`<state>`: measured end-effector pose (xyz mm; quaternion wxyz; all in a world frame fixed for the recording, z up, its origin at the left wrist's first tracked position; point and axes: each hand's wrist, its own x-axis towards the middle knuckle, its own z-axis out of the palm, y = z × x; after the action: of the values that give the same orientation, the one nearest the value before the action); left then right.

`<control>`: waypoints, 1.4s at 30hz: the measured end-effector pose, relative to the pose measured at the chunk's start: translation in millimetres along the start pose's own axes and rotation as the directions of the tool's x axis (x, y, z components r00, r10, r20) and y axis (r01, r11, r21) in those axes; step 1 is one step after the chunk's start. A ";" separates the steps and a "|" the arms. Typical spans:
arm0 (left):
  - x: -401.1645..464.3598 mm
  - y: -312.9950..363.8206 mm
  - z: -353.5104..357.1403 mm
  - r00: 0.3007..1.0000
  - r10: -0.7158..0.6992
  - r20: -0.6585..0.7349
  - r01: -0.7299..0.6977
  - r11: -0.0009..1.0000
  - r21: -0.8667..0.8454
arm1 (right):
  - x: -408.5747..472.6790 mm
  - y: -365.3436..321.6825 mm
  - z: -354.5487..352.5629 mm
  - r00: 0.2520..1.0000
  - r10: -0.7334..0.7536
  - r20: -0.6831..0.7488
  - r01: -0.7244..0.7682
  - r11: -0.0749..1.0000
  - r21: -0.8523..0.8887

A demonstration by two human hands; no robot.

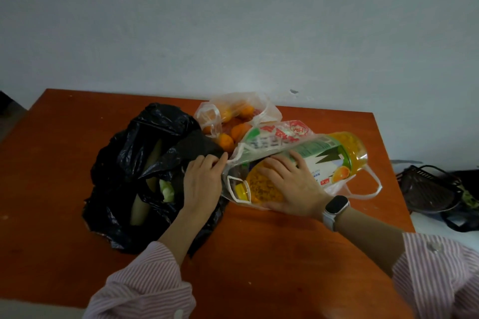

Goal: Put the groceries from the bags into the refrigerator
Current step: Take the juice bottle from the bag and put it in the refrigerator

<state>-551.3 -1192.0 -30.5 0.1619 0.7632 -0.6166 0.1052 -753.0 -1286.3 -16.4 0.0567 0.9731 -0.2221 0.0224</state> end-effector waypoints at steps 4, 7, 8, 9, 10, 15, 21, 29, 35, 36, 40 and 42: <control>-8.0 9.6 7.6 0.987 0.024 0.162 -0.053 0.982 0.180 | -15.9 -1.3 5.4 0.997 -0.004 -0.082 0.002 1.000 -0.024; -26.0 11.1 11.0 0.948 0.088 0.305 -0.163 0.960 0.228 | -19.3 -3.4 0.4 0.999 0.008 -0.053 -0.012 0.998 -0.064; -31.2 10.4 11.5 0.941 0.113 0.320 -0.194 0.953 0.233 | -20.0 -2.9 -1.5 0.999 0.008 -0.043 -0.011 0.996 -0.083; -35.4 8.8 11.0 0.941 0.142 0.308 -0.217 0.950 0.224 | -20.9 -2.0 -3.0 1.000 0.009 -0.025 -0.011 0.995 -0.101; -38.4 6.4 8.9 0.943 0.152 0.295 -0.213 0.959 0.188 | -21.5 -1.2 -4.4 1.000 0.014 0.010 -0.012 0.994 -0.113; -52.2 23.5 -18.9 0.989 -0.034 0.141 0.078 0.943 -0.323 | -18.3 11.4 -13.5 0.957 -0.001 0.289 0.048 0.987 -0.153; -68.4 70.2 -14.4 0.935 -0.222 0.277 0.294 0.921 -0.255 | -46.8 11.6 -12.6 0.985 0.041 0.167 -0.022 0.994 -0.111; -65.7 69.5 -15.1 0.900 -0.325 0.292 0.430 0.772 -0.467 | -93.7 -10.0 16.0 0.970 0.155 0.188 -0.156 0.988 -0.011; -99.5 73.2 -2.9 0.938 -0.346 0.035 0.335 0.873 -0.355 | -102.4 -30.1 30.7 0.964 0.183 0.192 -0.198 0.978 0.061; -105.2 73.8 -2.5 0.941 -0.336 0.039 0.327 0.871 -0.366 | -103.1 -28.2 28.6 0.961 0.187 0.202 -0.205 0.976 0.072; -122.2 72.2 -3.0 0.970 -0.244 0.010 0.235 0.921 -0.310 | -116.8 -21.8 24.8 0.894 0.330 0.302 -0.374 0.922 0.097; -130.4 72.9 -3.9 0.985 -0.167 0.050 0.175 0.927 -0.332 | -127.2 -25.8 22.0 0.812 0.458 0.362 -0.522 0.847 0.099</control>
<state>-650.5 -1085.9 -65.3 0.2915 0.7764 -0.5583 -0.0240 -855.8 -1211.2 -49.6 -0.0833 0.8731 -0.4692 -0.1028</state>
